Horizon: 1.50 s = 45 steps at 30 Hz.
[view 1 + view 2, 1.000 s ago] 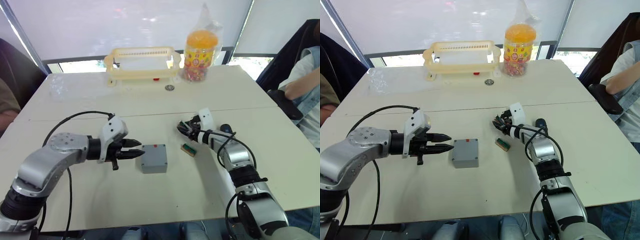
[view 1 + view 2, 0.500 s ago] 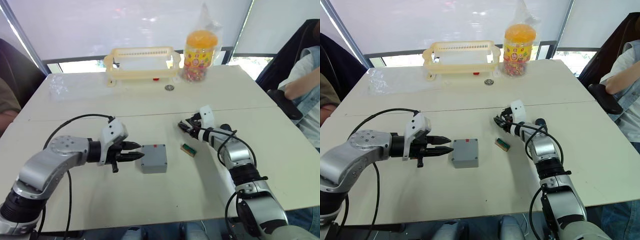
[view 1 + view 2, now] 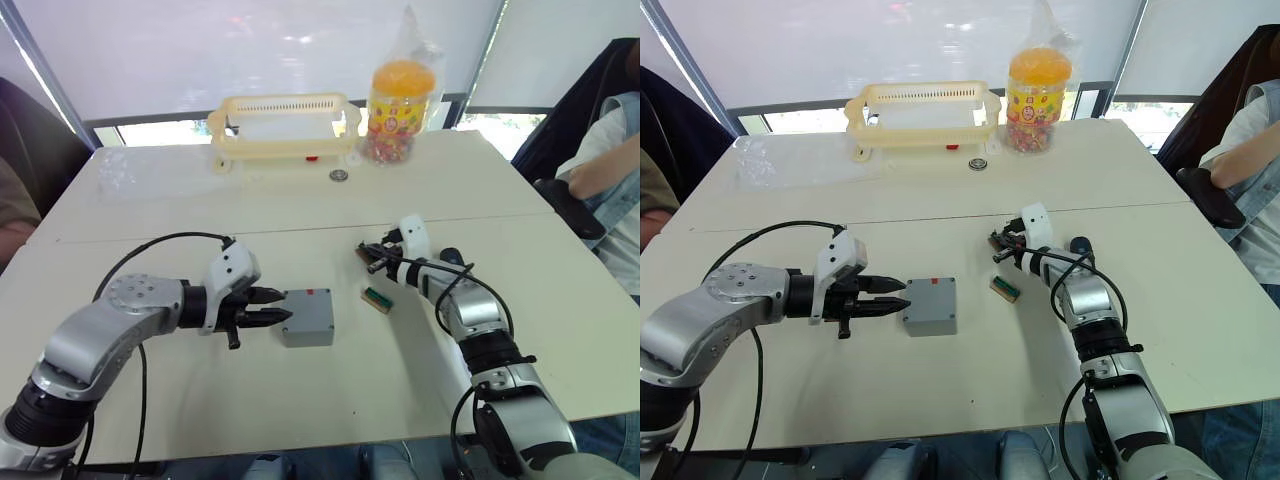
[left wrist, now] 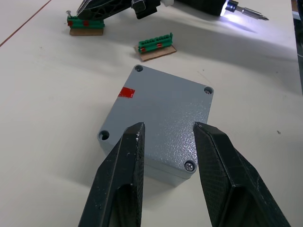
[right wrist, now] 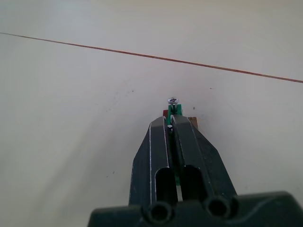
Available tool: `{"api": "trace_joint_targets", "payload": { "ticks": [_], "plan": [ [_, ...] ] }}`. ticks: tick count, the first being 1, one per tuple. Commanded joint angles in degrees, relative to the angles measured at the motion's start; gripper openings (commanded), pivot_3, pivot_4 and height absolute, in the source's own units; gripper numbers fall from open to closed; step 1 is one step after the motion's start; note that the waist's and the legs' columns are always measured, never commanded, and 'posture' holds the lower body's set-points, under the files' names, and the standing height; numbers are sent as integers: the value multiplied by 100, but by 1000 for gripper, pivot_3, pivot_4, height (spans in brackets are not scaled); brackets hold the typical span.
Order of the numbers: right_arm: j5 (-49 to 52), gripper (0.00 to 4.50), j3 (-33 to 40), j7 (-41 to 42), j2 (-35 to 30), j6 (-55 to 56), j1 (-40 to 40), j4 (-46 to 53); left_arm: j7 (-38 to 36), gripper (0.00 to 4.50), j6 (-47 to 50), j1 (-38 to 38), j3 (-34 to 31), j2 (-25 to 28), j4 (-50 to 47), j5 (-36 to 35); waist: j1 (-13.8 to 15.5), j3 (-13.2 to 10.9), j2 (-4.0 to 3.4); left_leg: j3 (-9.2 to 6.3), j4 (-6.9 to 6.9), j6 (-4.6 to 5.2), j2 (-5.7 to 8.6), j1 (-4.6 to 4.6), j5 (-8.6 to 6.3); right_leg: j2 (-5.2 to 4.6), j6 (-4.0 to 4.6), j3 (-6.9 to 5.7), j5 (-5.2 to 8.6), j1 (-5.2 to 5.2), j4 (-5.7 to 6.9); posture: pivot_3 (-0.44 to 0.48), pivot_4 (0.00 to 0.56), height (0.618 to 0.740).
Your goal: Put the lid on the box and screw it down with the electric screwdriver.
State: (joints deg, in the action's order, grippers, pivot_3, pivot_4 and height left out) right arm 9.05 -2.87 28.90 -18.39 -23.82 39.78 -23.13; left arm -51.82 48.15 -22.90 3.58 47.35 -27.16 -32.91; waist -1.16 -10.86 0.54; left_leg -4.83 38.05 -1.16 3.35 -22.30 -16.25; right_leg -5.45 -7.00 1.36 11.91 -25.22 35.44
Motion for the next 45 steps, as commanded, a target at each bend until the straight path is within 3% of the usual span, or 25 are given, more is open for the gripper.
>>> {"api": "trace_joint_targets", "payload": {
  "ticks": [1,17,28,45],
  "plan": [
    [-19,49,88,-30,-4,27,28,260,24,1606,-104,-60,-29,11,-54,63,0,0,0,0,0,0,0,0,0,0,0,0,0,0,0,0,150,740],
    [279,49,412,-171,-51,-619,-80,1350,-101,1606,-222,-229,115,-82,155,203,11,0,0,0,0,0,2,0,0,0,0,0,0,0,1,0,150,740],
    [1718,49,176,816,-594,-2114,-1124,4562,-372,1606,-607,-299,433,-73,412,495,19,1,0,-2,-1,3,-1,0,-1,0,0,-1,0,2,1,0,150,740],
    [1474,49,-588,701,-381,-1873,-1513,4456,-308,1606,-661,-205,528,-213,351,637,23,1,1,-2,0,2,-2,1,-1,1,0,-1,0,1,2,0,150,740]
  ]
}}
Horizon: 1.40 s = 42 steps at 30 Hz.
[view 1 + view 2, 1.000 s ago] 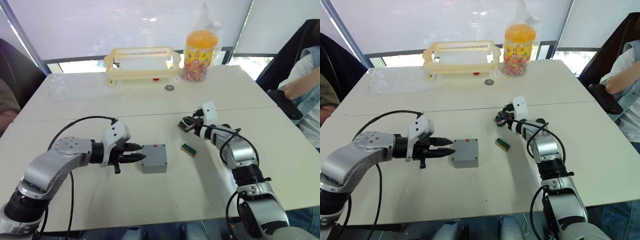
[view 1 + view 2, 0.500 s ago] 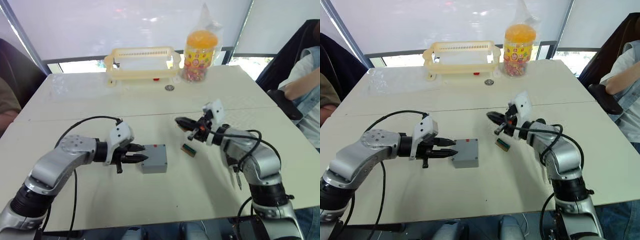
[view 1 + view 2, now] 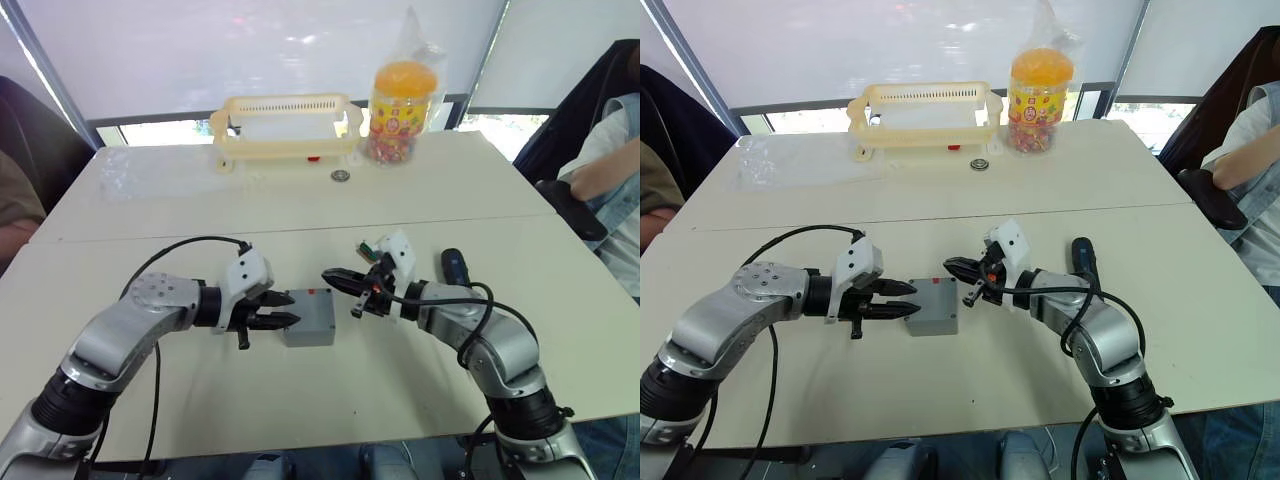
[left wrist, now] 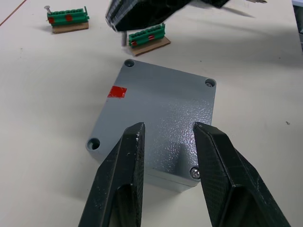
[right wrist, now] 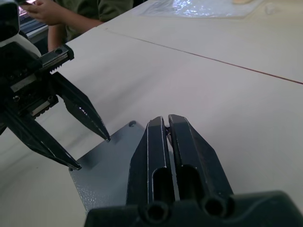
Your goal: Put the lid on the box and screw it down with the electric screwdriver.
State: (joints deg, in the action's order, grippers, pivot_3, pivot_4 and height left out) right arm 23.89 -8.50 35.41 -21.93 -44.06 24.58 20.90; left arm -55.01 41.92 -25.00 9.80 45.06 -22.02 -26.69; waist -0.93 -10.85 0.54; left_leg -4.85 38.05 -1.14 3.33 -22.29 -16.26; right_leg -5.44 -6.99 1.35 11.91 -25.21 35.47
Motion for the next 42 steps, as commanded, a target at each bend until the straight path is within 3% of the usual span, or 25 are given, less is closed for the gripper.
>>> {"api": "trace_joint_targets", "payload": {
  "ticks": [1,27,30,35,42],
  "plan": [
    [-41,49,-42,59,-43,182,-1,29,21,1606,-34,13,-97,12,-170,10,0,0,0,0,0,0,0,0,0,0,0,0,0,0,0,0,150,740],
    [-441,49,-283,111,15,589,55,-517,69,1606,-31,-14,-54,-78,-120,25,2,0,0,0,0,-1,1,0,0,1,0,0,0,0,0,0,150,740],
    [-447,924,-264,112,19,569,124,-519,69,1606,-32,-23,-45,-98,-109,32,2,0,0,0,0,-1,1,0,0,1,0,0,0,0,0,0,150,740],
    [-189,3466,21,118,-49,340,299,-106,40,1606,-59,-53,-27,-114,-54,46,4,0,0,-1,0,-1,1,0,0,1,0,0,0,0,0,0,150,740],
    [1253,3466,1418,-39,-360,-1066,798,619,-143,1606,-100,-211,-61,-87,108,-3,22,0,0,-3,1,-1,0,0,0,0,0,0,0,2,0,0,150,740]
  ]
}}
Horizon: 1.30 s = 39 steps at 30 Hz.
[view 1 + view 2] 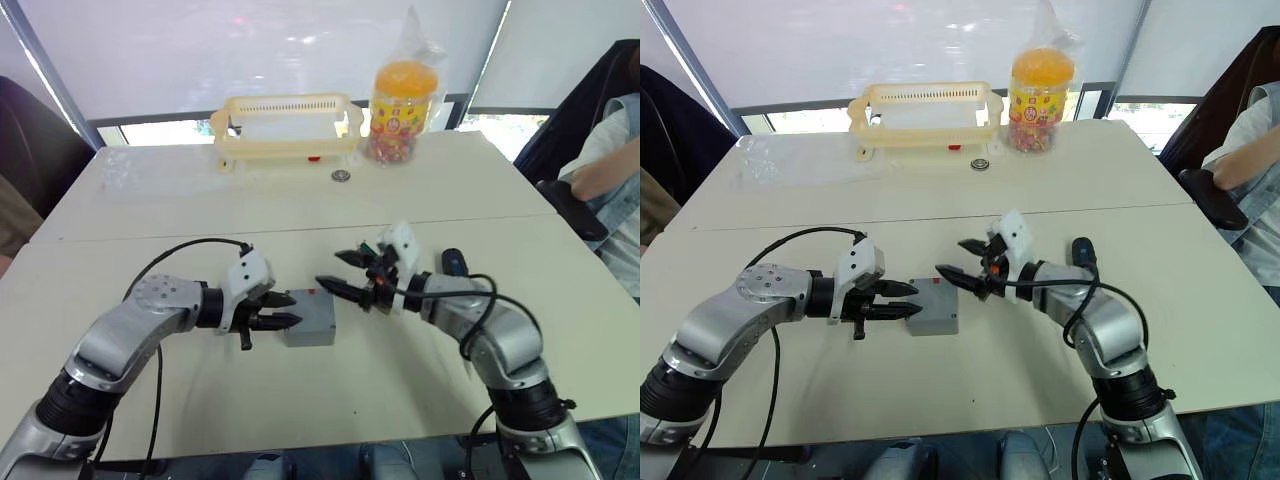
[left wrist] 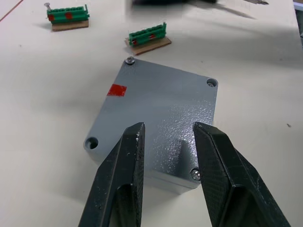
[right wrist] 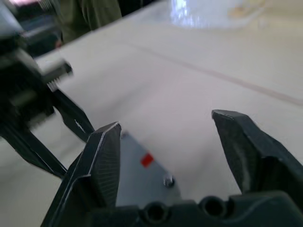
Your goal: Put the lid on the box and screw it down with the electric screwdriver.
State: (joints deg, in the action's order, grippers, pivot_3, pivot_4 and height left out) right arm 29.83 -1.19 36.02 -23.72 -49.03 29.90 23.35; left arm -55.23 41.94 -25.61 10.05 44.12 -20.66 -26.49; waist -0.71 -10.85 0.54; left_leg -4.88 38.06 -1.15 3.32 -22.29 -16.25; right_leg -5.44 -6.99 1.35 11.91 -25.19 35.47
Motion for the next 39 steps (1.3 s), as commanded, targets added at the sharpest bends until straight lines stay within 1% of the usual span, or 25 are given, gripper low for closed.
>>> {"api": "trace_joint_targets", "payload": {
  "ticks": [1,3,4,7,8,9,10,11,12,14,15,17,20,22,26,30,36,39],
  "plan": [
    [935,3466,965,-101,-352,-876,381,403,-177,1606,-107,-197,-103,19,-1,-49,5,0,0,0,0,0,0,0,0,0,0,0,0,0,-1,0,150,740],
    [1284,3466,1394,-199,-746,-1507,593,380,-344,1606,-131,-297,-142,70,33,-106,14,0,0,0,1,0,1,-1,0,-1,0,-1,0,1,-1,0,150,740],
    [1322,3466,1495,-233,-993,-1731,651,348,-431,1606,-120,-353,-154,101,31,-142,12,0,0,0,1,1,1,-1,0,-1,0,-1,0,3,-2,0,150,740],
    [1567,4280,1627,30,-2081,-2550,661,320,-820,1606,-112,-555,-126,246,-55,-253,7,0,0,6,1,3,1,-2,-1,-1,1,-3,0,3,-5,0,150,740],
    [1745,4418,1709,128,-2369,-2847,676,312,-995,1606,-140,-601,-106,314,-97,-290,3,0,1,12,1,4,0,-5,-2,-1,1,-4,1,2,-5,0,150,740],
    [1817,4500,1631,314,-2791,-3039,677,305,-1318,2001,-122,-621,-69,450,-183,-425,-10,-1,-1,15,1,7,-1,-3,-4,0,1,-8,1,6,-8,0,150,740],
    [1860,4500,1578,443,-3082,-3146,671,290,-1530,2173,-92,-637,-36,531,-251,-520,-14,-3,-4,18,1,9,-1,-3,-5,0,1,-7,1,5,-9,0,150,740],
    [1851,4500,1510,450,-3304,-3324,734,191,-1710,2449,-100,-647,8,599,-326,-576,-20,-3,-4,22,1,10,-2,-5,-5,0,1,-5,1,2,-8,0,150,740],
    [1761,4500,1378,325,-3458,-3711,927,-69,-1803,2987,-172,-666,50,615,-364,-558,-31,-2,-3,24,1,13,-4,-5,-7,0,1,-6,1,2,-9,0,150,740],
    [1701,4500,1074,218,-3883,-4241,1112,-581,-1811,3910,-377,-725,134,506,-451,-458,-25,-2,-4,32,2,15,-5,0,-8,0,1,-3,1,8,-15,0,150,740],
    [1899,4500,834,276,-4250,-4336,1107,-887,-1714,4392,-461,-772,172,393,-482,-374,-12,-2,-3,33,5,15,-6,0,-8,-1,2,-3,1,10,-17,0,150,740],
    [2185,4500,479,318,-4747,-4347,1098,-1319,-1580,4456,-533,-839,201,217,-517,-318,32,-3,-1,27,8,15,-3,-1,-7,-4,2,-7,2,21,-27,0,150,740],
    [2727,4500,-13,360,-5260,-4347,1121,-1883,-1329,4456,-523,-889,218,-8,-527,-260,10,-4,0,31,13,20,-1,-6,-10,-9,2,-6,2,22,-38,0,150,740],
    [2993,4500,-310,181,-5353,-4347,1193,-2292,-1221,4456,-537,-870,221,-75,-541,-197,-13,-4,0,34,14,23,-1,-6,-12,-9,1,-6,1,22,-38,0,150,740],
    [3270,4500,-759,-228,-5236,-4347,1396,-2923,-1067,4456,-549,-828,230,-65,-599,-76,-26,-4,-1,40,13,26,-5,0,-14,-4,0,-3,1,19,-30,0,150,740],
    [3330,4500,-1082,-604,-4894,-4347,1694,-3347,-1020,4456,-538,-820,181,-15,-568,-36,-15,-4,-1,40,13,26,-5,-1,-14,-3,0,-2,1,17,-29,0,150,740],
    [3175,4500,-1256,-1055,-4346,-4347,1960,-3791,-888,4456,-520,-702,141,-32,-446,2,4,-4,-1,37,13,26,-4,-5,-14,-3,-1,-2,1,16,-30,0,150,740],
    [3064,4500,-1293,-1104,-4227,-4347,1918,-3855,-842,3661,-431,-640,81,-47,-542,-133,16,-4,-2,34,13,26,-4,-7,-14,-3,-1,-3,0,15,-30,0,150,740]
  ]
}}
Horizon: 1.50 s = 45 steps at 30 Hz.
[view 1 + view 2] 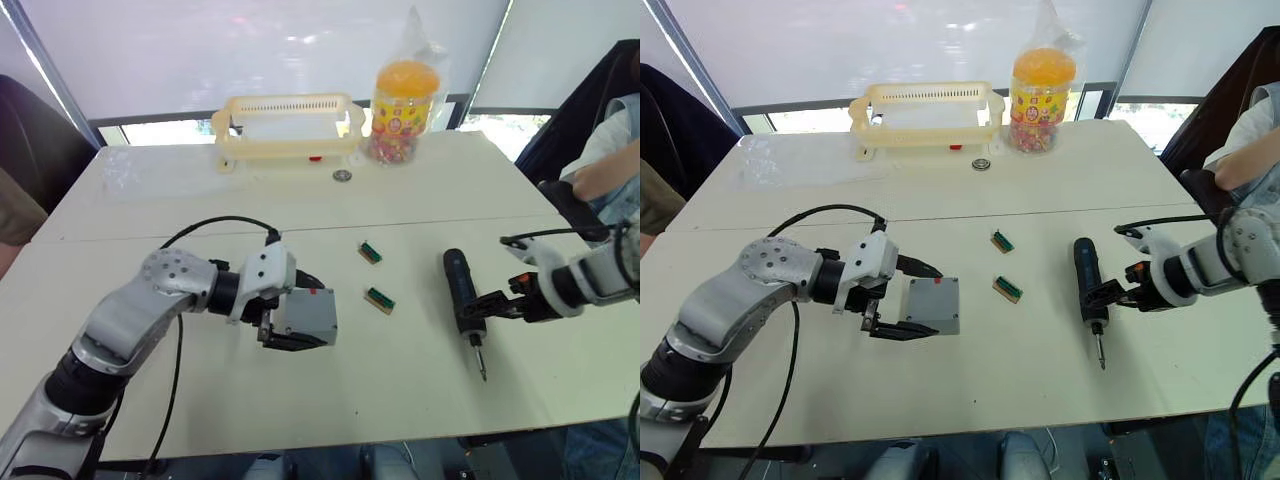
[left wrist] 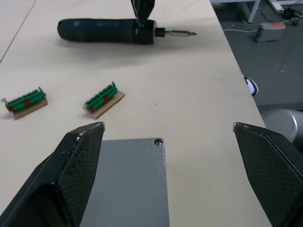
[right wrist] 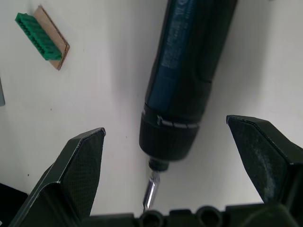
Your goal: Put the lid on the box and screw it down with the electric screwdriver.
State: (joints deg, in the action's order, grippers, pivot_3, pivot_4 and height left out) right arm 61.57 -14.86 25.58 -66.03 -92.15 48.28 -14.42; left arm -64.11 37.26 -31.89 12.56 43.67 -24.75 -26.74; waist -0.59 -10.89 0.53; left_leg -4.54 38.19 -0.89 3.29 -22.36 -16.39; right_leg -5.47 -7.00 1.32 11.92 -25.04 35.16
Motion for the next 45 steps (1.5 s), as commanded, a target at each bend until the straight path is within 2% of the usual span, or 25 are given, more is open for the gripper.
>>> {"api": "trace_joint_targets", "payload": {
  "ticks": [1,2,6,11,14,15,17,18,19,22,24,27,30,32,33,34,35,36,38,43,45],
  "plan": [
    [-154,4500,76,-70,46,-35,78,-115,93,3249,67,-1,-187,-13,-159,-126,6,0,0,-2,0,0,1,-1,0,0,0,0,0,0,0,0,150,740],
    [-195,4500,76,-81,84,-35,69,-134,143,2736,91,6,-194,-26,-177,-130,2,0,0,-2,1,0,1,-1,0,0,0,0,0,0,0,0,150,740],
    [-223,4500,-21,-64,169,-35,-11,-13,228,2736,140,34,-203,-30,-214,-140,-11,0,0,-2,1,0,1,0,0,1,0,-1,0,0,1,0,150,740],
    [-732,4500,31,-188,665,-35,-119,-44,378,2736,137,-24,-153,-136,-118,-93,-26,11,18,-1,1,0,1,1,0,2,0,0,0,-1,3,0,150,740],
    [-1097,3725,173,-234,888,-35,-206,-56,470,2705,143,-26,-164,-168,-58,-39,-37,25,44,-3,2,0,0,15,0,12,0,-1,-1,15,1,0,150,740],
    [-1194,3354,198,-244,931,-35,-244,-12,493,2705,154,-18,-177,-169,-36,-36,-35,24,44,-4,2,0,-1,22,0,12,1,0,0,22,0,0,150,740],
    [-1219,2286,239,-228,944,-35,-375,103,528,2705,172,30,-191,-148,-41,-40,-29,26,45,-5,2,0,-1,30,0,13,1,0,0,29,0,0,150,740],
    [-1217,1918,276,-246,969,-35,-431,143,533,2705,167,59,-208,-131,-30,-41,-29,26,45,-9,2,0,-2,32,0,14,1,-1,0,33,0,0,150,740],
    [-1186,1789,338,-266,991,-35,-501,188,531,2705,165,90,-235,-110,-14,-45,-26,26,45,-9,2,0,-3,35,0,14,1,0,0,35,0,0,150,740],
    [-1127,1789,873,-387,1116,-35,-664,293,574,2705,187,167,-379,-78,92,-84,-25,28,49,-13,1,0,-3,37,0,15,1,-1,0,39,0,0,150,740],
    [-1199,1789,1668,-463,1394,-24,-450,277,691,2705,165,164,-610,-193,429,-152,-40,27,48,-12,1,0,-4,45,0,15,1,0,0,45,0,0,150,740],
    [-1352,1789,2401,-533,1492,330,-314,661,643,2705,77,136,-672,-262,767,-130,-37,10,16,-11,1,0,-3,52,0,20,3,7,-1,44,2,0,150,740],
    [-1321,1789,3076,-537,1560,739,-462,1429,515,1817,-3,130,-615,-297,1015,-104,1,4,-5,-8,1,0,-2,25,0,17,2,6,-2,19,11,0,150,740],
    [-1313,1789,3454,-582,1725,999,-596,1816,470,849,-8,104,-535,-295,1081,-59,4,4,-5,-13,1,-3,-2,-6,1,16,0,2,-3,-12,18,0,150,740],
    [-1389,1789,3635,-485,1927,1690,-847,2394,476,412,27,70,-511,-314,1104,-49,2,5,-2,-13,1,-3,-1,-9,2,16,0,3,-4,-17,18,0,150,740],
    [-1459,1789,3749,-409,2079,2182,-1035,2810,481,412,48,46,-500,-329,1119,-37,2,8,2,-13,-1,-3,-1,-10,2,16,0,2,-4,-18,16,0,150,740],
    [-1503,1789,3779,-418,2233,2507,-1149,3149,427,412,30,57,-545,-293,1160,-45,-2,7,0,-15,-4,-3,-1,-10,1,16,-1,1,-4,-16,14,0,150,740],
    [-1665,1789,3721,-359,2634,3281,-1323,3557,434,412,106,48,-546,-294,1092,-79,-22,7,0,-12,-5,-2,-1,-9,1,14,-1,3,-4,-19,16,0,150,740],
    [-1751,1789,3562,-497,3266,3909,-1471,3961,410,412,170,63,-555,-248,997,-98,-65,7,-1,-13,-3,-3,-2,-5,1,15,-1,6,-5,-20,19,0,150,740],
    [-1667,1789,3131,-682,4549,4720,-1616,4252,387,412,390,70,-579,-134,803,-128,-37,5,-3,-24,-4,-11,-7,3,6,17,2,13,-7,-24,36,0,150,740],
    [-2076,1789,2603,-639,4962,5268,-1836,4314,370,412,458,150,-531,-25,665,-83,-26,6,-2,-27,-5,-12,-5,2,7,14,3,14,-6,-25,38,0,150,740]
  ]
}}
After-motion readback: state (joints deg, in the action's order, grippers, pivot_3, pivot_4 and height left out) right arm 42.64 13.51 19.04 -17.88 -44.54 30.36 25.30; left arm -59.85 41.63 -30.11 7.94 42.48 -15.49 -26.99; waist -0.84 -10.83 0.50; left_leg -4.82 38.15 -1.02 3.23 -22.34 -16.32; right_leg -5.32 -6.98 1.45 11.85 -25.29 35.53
